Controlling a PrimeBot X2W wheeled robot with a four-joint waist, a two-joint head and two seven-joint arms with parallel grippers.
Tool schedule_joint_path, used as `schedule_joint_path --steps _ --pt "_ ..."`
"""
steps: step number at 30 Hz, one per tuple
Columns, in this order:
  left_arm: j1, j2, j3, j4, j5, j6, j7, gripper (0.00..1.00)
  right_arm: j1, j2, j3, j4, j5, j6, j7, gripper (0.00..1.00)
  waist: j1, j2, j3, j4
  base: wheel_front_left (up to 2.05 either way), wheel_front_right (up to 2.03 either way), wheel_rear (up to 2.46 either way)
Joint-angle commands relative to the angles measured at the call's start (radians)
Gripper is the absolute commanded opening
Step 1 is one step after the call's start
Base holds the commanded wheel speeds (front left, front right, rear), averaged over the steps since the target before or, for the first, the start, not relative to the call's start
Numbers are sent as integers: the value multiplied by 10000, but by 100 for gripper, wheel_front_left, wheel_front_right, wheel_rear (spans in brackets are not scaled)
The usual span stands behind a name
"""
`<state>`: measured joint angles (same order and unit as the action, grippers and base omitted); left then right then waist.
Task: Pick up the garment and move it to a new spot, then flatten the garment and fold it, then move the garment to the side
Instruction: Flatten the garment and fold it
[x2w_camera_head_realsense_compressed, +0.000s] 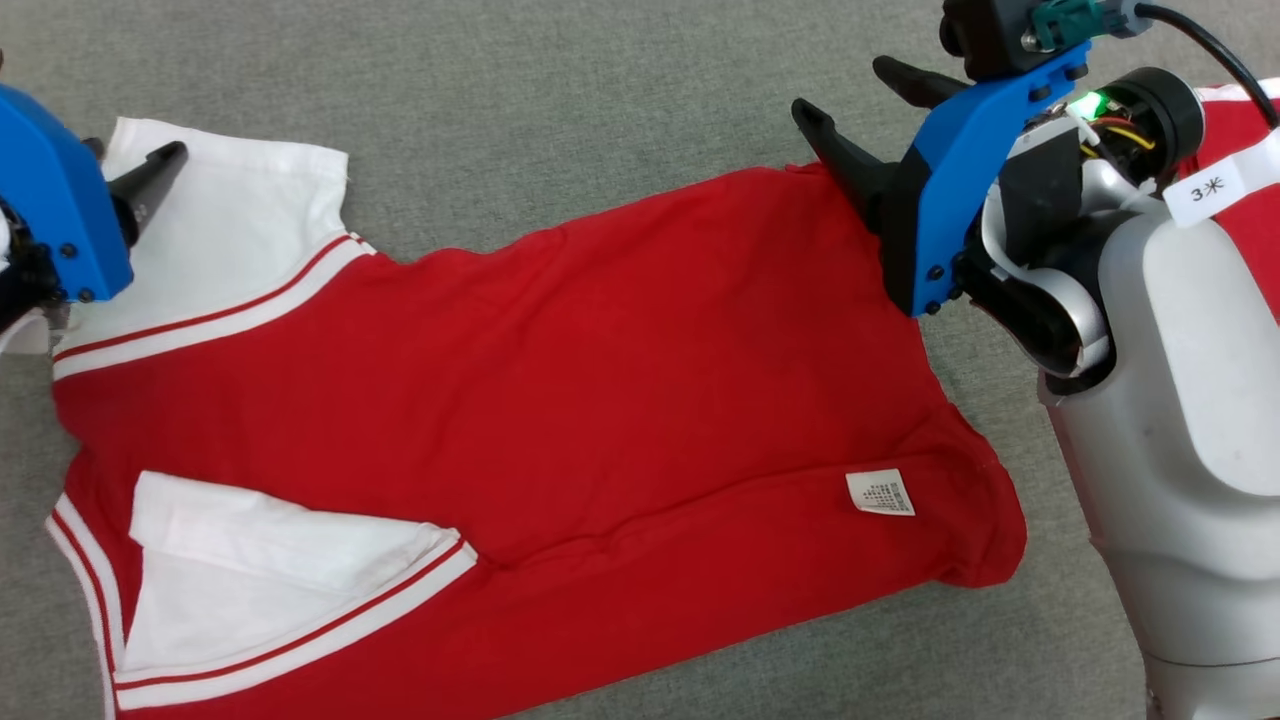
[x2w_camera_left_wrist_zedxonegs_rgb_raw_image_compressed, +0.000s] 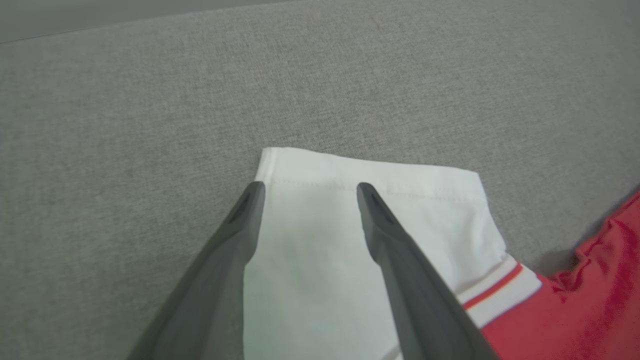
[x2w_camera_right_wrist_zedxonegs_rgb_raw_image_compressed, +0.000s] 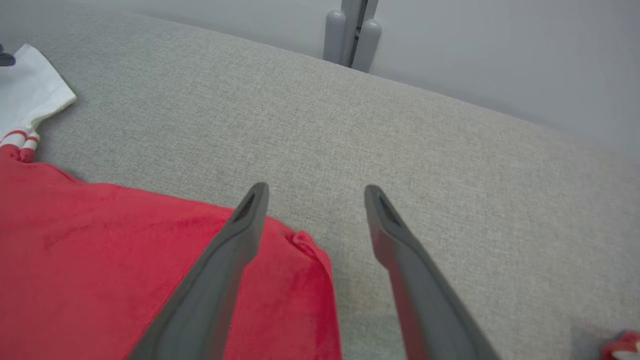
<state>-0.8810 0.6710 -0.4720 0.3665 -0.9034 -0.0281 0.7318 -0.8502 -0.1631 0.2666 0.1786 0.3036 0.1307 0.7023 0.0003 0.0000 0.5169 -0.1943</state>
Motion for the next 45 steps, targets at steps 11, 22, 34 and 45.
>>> schedule_joint_path --steps 11,22,34,45 --pt "-61 661 -77 378 744 1067 257 100 -426 -18 573 250 389 1 -702 100 -3 0 487 -763 0 0 0" --pt "637 621 -184 51 54 1437 1425 0 52 -499 680 -88 538 1 -287 100 -3 0 479 -688 0 0 0" --pt "540 136 -137 -430 283 1073 -30 0 871 -947 768 -150 40 1 204 100 -3 0 102 -212 0 0 0" --pt "103 -493 -456 -232 389 713 -445 0 -361 -456 1148 2453 -290 1 -1070 100 -3 0 143 303 0 0 0"
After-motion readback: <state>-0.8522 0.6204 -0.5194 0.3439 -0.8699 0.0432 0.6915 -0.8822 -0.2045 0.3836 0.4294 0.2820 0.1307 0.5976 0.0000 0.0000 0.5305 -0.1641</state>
